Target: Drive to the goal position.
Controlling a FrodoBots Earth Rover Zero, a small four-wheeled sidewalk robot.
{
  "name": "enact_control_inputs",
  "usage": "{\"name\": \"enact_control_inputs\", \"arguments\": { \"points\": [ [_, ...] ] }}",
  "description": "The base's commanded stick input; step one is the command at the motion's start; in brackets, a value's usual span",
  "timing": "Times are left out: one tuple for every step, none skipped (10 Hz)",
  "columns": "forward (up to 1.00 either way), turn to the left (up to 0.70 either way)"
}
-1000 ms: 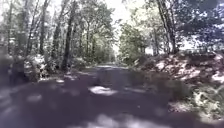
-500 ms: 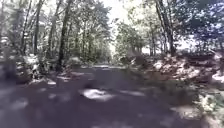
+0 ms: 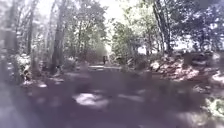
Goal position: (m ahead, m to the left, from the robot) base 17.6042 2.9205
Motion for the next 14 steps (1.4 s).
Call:
{"name": "enact_control_inputs", "arguments": {
  "points": [
    [0.45,0.0],
    [0.45,0.0],
    [0.45,0.0],
    [0.45,0.11],
    [0.45,0.27],
    [0.45,0.27],
    [0.45,0.27],
    [0.45,0.27],
    [0.45,0.16],
    [0.45,0.0],
    [0.45,0.0],
    [0.45,0.0],
    [0.45,0.0],
    [0.45,0.0]
  ]
}}
